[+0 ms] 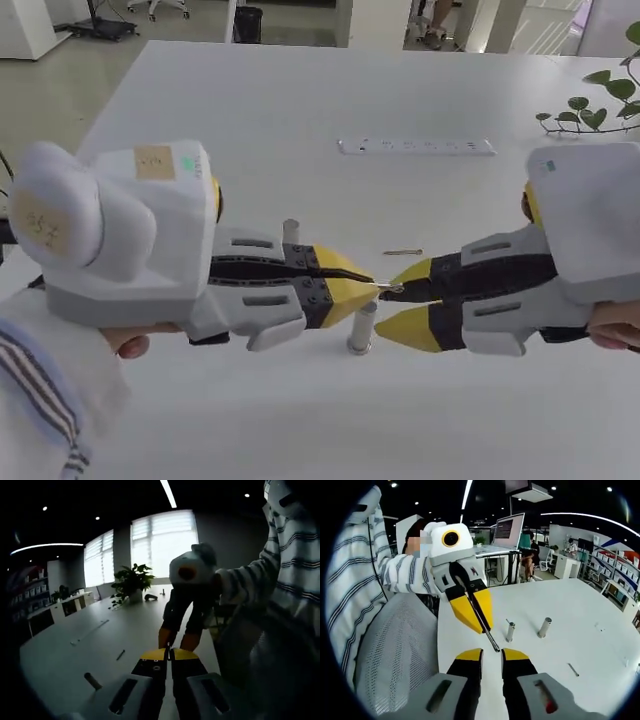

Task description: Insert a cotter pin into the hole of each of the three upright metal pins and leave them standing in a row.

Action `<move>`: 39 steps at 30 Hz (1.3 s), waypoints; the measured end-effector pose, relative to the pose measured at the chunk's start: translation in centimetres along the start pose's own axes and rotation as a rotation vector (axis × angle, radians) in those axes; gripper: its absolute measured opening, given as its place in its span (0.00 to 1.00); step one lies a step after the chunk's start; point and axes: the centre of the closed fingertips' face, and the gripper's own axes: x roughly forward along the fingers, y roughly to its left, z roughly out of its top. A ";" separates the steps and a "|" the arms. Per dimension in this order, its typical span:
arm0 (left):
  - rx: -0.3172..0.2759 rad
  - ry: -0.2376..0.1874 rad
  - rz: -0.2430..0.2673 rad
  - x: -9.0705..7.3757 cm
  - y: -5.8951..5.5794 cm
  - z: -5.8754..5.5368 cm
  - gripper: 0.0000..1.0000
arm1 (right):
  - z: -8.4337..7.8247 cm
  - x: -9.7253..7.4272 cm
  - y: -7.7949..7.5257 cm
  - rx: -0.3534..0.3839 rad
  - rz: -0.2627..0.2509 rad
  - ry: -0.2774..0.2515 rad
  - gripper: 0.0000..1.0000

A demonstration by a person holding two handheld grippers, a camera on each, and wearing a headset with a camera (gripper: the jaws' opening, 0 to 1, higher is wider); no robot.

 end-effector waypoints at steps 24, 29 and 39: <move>-0.052 0.040 -0.074 0.6 -1.1 -1.8 0.00 | -0.8 -0.4 0.9 0.015 0.042 0.017 0.00; -0.100 0.037 -0.084 0.6 -1.2 -1.9 0.00 | -0.8 -0.5 1.0 -0.048 0.047 0.014 0.00; -0.113 0.030 -0.059 1.1 -0.3 -1.7 0.07 | -0.9 -0.5 0.6 -0.055 0.052 0.006 0.00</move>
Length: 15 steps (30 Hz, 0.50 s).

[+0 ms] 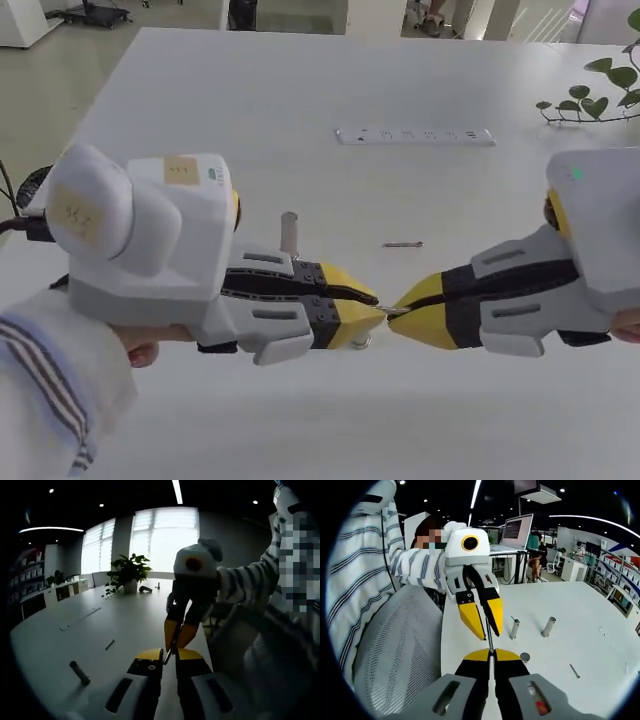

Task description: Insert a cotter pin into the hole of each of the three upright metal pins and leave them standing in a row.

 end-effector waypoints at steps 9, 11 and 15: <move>-0.001 0.017 0.031 0.8 1.6 -0.3 0.30 | -0.6 -0.8 -2.1 0.013 -0.045 0.014 0.00; -0.001 0.015 0.050 0.9 2.4 -0.3 0.34 | -0.9 -1.0 -2.5 0.019 -0.054 0.024 0.00; -0.005 0.026 0.059 1.1 3.3 -0.5 0.34 | -1.9 -1.1 -3.1 0.017 -0.061 0.063 0.00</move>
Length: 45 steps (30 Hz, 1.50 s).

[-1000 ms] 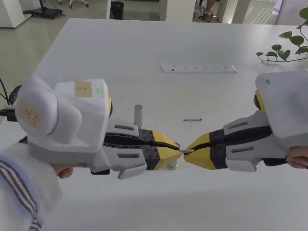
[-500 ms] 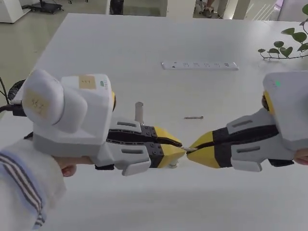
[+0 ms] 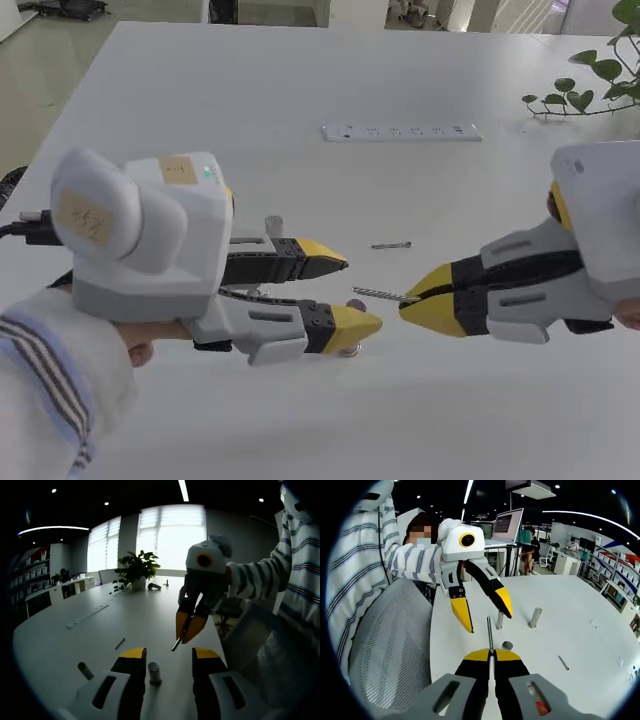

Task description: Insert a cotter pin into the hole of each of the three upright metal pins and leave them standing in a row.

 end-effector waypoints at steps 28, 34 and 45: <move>0.036 0.161 -0.005 3.4 2.0 -3.7 0.23 | -5.9 1.4 -3.3 -0.023 -0.036 0.188 0.00; 0.034 0.194 -0.005 3.5 2.1 -4.5 0.20 | -6.3 1.7 -3.3 -0.023 -0.032 0.200 0.00; 0.049 0.215 0.002 3.6 2.2 -4.9 0.18 | -6.4 2.2 -3.2 -0.029 -0.030 0.214 0.00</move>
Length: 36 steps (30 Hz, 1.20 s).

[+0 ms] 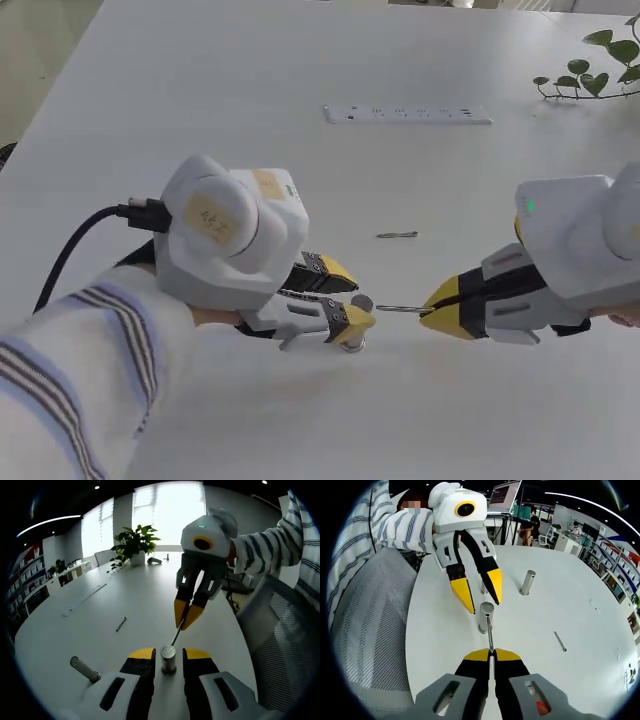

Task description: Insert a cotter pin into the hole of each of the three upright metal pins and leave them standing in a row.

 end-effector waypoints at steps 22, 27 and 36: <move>0.050 0.043 -0.024 0.4 0.1 -0.1 0.09 | 0.3 0.0 0.1 -0.013 -0.006 -0.002 0.00; 0.051 0.045 -0.025 0.4 0.3 -0.1 0.09 | 0.5 0.0 0.0 -0.020 -0.007 -0.010 0.00; 0.059 0.053 -0.024 0.4 0.4 -0.1 0.09 | 0.9 1.2 -0.2 -0.015 -0.011 -0.003 0.00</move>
